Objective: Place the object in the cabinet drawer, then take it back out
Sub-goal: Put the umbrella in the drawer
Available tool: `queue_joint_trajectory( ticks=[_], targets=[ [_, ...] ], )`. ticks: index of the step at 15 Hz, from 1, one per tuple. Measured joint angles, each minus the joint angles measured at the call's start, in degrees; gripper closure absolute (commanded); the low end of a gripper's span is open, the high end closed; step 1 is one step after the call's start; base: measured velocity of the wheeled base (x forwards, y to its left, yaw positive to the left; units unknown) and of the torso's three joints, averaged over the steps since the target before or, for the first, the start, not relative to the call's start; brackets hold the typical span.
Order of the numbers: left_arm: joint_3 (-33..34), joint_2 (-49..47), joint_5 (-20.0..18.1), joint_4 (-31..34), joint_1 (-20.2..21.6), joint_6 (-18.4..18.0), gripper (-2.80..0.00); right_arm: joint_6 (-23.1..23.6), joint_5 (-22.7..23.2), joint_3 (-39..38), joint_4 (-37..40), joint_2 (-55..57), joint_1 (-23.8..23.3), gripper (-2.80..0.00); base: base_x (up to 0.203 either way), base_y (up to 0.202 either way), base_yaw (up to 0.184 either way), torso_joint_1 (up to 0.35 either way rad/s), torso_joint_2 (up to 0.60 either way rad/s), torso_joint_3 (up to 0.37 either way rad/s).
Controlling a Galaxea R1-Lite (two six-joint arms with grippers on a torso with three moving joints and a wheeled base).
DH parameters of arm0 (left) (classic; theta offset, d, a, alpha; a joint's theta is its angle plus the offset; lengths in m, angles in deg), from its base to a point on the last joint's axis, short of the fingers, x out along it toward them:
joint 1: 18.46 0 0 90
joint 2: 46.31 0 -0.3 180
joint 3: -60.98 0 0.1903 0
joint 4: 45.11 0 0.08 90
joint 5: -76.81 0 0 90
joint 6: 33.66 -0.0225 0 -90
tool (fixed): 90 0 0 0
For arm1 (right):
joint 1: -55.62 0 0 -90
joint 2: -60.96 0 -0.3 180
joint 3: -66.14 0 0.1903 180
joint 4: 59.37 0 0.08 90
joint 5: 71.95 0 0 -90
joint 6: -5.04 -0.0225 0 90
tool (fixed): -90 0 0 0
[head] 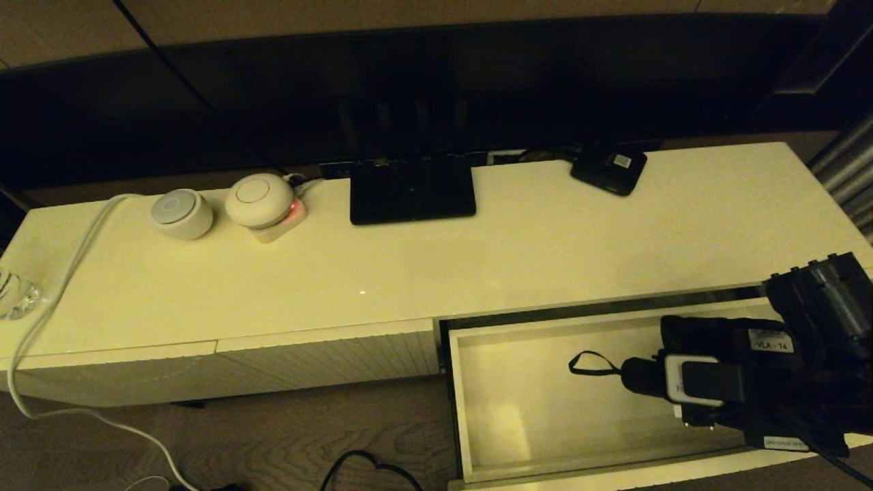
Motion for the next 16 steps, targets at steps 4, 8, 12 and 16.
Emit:
queue_joint_trajectory(
  ticks=[4, 8, 12, 16],
  targets=[
    [0.0, 0.0, 0.0, 0.0, 0.0, 0.0, 0.00, 0.8, 1.4, -3.9, -3.8, 2.4, -1.1, 0.00, 0.000, 0.000, 0.000, 0.000, 0.00, 0.000],
    [0.0, 0.0, 0.0, 0.0, 0.0, 0.0, 0.00, 1.3, 1.6, -8.3, -12.5, 6.9, -1.1, 0.00, 0.000, 0.000, 0.000, 0.000, 0.00, 0.000],
    [0.0, 0.0, 0.0, 0.0, 0.0, 0.0, 0.00, 5.6, 1.5, -8.8, -12.8, 8.4, -3.0, -2.80, 0.000, 0.000, 0.000, 0.000, 0.00, 0.000],
    [0.0, 0.0, 0.0, 0.0, 0.0, 0.0, 0.00, 6.5, 1.6, -8.4, -12.8, 8.2, -3.2, -2.80, 0.000, 0.000, 0.000, 0.000, 0.00, 0.000]
  ],
)
